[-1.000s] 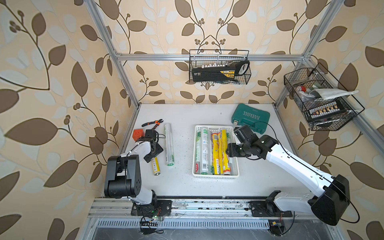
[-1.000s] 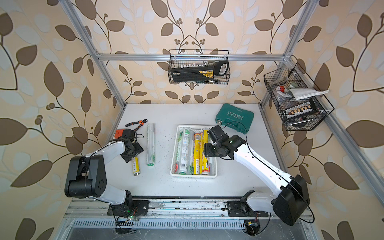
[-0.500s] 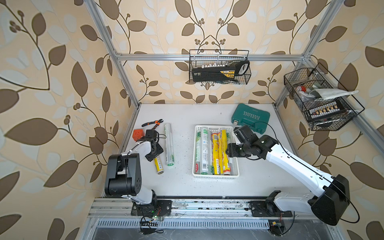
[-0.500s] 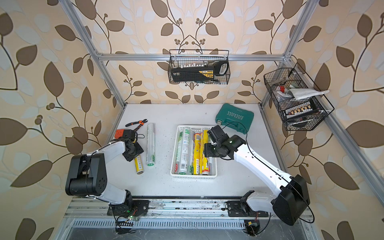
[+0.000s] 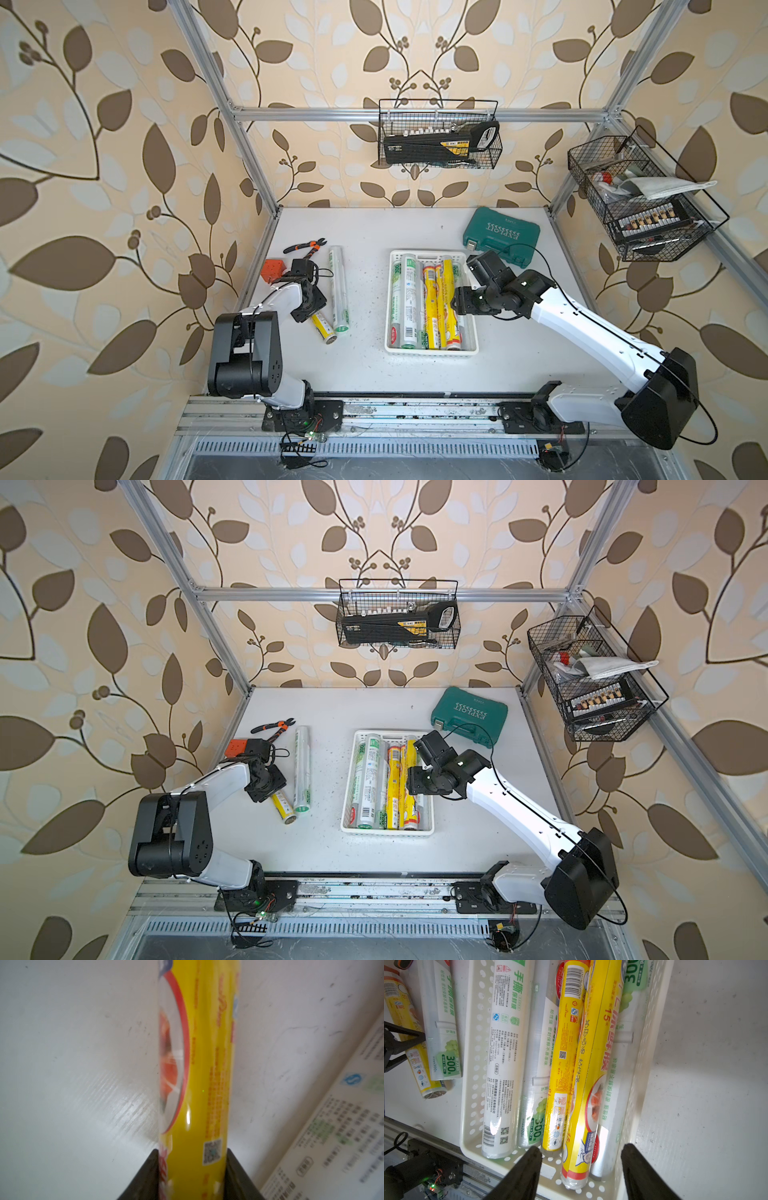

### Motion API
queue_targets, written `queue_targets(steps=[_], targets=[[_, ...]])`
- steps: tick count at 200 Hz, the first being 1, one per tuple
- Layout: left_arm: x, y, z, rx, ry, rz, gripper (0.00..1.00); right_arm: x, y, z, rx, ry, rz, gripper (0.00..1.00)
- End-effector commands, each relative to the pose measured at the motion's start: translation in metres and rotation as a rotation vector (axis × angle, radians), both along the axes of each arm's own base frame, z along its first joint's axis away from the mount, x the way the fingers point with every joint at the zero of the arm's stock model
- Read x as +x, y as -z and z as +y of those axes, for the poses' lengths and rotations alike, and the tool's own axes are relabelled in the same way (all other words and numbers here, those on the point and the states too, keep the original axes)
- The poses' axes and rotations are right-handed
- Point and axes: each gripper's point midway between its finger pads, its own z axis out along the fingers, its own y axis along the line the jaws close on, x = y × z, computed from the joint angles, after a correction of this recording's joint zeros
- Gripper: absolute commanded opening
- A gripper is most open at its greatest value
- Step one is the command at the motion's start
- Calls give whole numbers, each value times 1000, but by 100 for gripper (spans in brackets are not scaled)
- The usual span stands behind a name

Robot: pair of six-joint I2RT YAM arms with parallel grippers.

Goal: Put the plastic wrap into the basket
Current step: Pick up the plastic wrap from the center of the board, then place the plastic wrap in the basket.

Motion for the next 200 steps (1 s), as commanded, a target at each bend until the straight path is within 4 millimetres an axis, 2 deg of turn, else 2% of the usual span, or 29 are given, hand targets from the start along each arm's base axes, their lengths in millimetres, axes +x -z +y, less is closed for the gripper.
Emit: queue_targets(steps=[1,52,91,142,200], targets=[[9,-35,-3,23,20,-75,44,-6,10,1,-5,-2,39,64],[14,-86,-16,42,58,-157,44,-5,8,1,5,0,34,65],[21,-131,-42,46,136,-234,44,-5,5,-1,1,6,21,64],[27,-182,-108,-49,287,-337,43,-1,3,-9,-22,33,0,65],[25,-208,-203,-151,462,-400,43,6,7,-34,14,117,22,65]])
